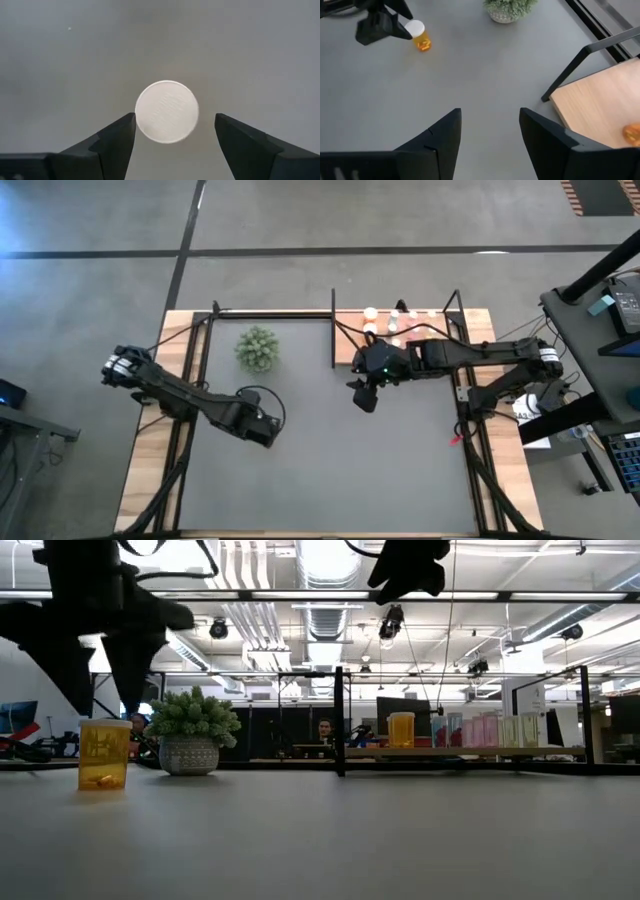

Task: Pick and place medicine bottles onto shelf by color
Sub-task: Put the orange pill bottle on the shelf aligned with the other orange pill bottles

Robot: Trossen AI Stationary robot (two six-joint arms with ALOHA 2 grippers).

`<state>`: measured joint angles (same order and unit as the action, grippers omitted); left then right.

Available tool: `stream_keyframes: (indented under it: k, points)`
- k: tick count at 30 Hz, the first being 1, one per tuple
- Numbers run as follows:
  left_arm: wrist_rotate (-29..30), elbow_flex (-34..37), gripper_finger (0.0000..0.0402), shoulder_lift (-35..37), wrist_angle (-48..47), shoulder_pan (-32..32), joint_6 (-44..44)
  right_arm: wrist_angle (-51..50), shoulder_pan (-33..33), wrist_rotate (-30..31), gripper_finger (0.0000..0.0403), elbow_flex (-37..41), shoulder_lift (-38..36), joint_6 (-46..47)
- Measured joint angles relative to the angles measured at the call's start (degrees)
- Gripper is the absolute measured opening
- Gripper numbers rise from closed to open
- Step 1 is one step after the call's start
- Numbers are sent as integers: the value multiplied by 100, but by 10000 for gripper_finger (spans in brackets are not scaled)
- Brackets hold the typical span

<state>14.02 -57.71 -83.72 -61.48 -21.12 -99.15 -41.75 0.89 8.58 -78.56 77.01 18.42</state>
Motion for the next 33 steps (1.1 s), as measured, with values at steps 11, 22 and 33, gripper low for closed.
stream_keyframes:
  k: [11, 22, 33]
  points:
    - [-48, -29, 255, -594, 36, 66, 12, 2, -2, 2, 190, 4, 0, -65]
    - [-52, -39, 234, -544, 212, 92, 108, 1, -2, 4, 190, 9, 0, -66]
    - [-124, -432, 195, -535, 296, 92, 703, -15, -2, 3, 189, 9, 0, -166]
